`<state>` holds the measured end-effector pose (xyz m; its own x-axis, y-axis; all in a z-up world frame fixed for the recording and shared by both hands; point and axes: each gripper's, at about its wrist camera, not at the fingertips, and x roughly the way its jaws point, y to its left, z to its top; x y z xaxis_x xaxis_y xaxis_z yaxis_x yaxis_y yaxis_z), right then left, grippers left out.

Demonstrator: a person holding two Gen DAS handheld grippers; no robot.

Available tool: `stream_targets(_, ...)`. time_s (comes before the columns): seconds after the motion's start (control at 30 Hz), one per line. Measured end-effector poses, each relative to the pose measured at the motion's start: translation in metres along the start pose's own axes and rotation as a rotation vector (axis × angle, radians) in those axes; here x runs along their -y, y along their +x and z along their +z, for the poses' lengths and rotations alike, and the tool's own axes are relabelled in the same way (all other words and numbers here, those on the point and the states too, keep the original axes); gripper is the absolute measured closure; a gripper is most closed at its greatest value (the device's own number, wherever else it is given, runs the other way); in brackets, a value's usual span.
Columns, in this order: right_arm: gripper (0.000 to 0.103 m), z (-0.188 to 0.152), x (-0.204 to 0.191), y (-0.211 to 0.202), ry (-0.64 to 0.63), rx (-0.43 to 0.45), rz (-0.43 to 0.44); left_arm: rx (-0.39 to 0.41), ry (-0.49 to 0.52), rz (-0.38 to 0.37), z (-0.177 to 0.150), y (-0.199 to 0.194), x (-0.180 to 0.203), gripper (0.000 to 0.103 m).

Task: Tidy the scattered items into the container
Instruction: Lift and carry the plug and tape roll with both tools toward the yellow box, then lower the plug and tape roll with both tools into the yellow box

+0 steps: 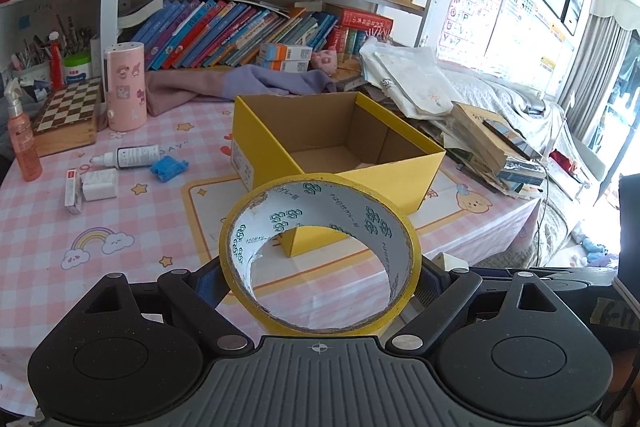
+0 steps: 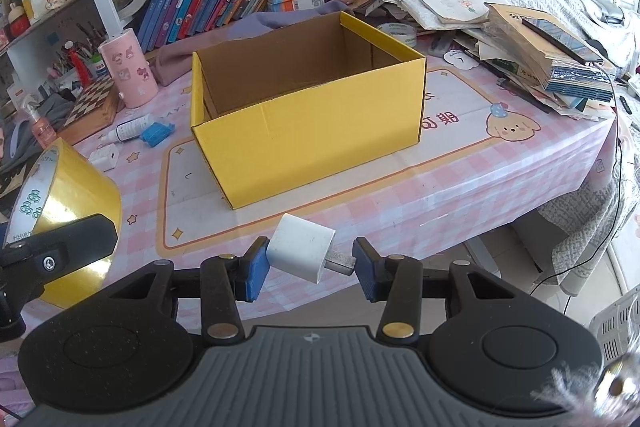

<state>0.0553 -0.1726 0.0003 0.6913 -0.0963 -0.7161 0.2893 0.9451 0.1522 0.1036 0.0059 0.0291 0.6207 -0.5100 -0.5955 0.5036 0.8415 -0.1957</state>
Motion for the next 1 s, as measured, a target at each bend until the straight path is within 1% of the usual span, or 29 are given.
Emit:
stream_targets(0.63,0.06,0.022,0.022,0.014,0.024,0.024,0.006,0.012,0.048,-0.003,0.02,0.024,0.02,0.012)
stream_targets(0.83,0.06,0.039,0.031,0.016,0.009,0.078,-0.001,0.037,0.067,0.006,0.031,0.033,0.031,0.012)
stream_targets(1.0,0.06,0.059,0.033,0.022,-0.032,0.117,0.016,0.059,0.045,0.031,0.041,0.043,0.033,0.012)
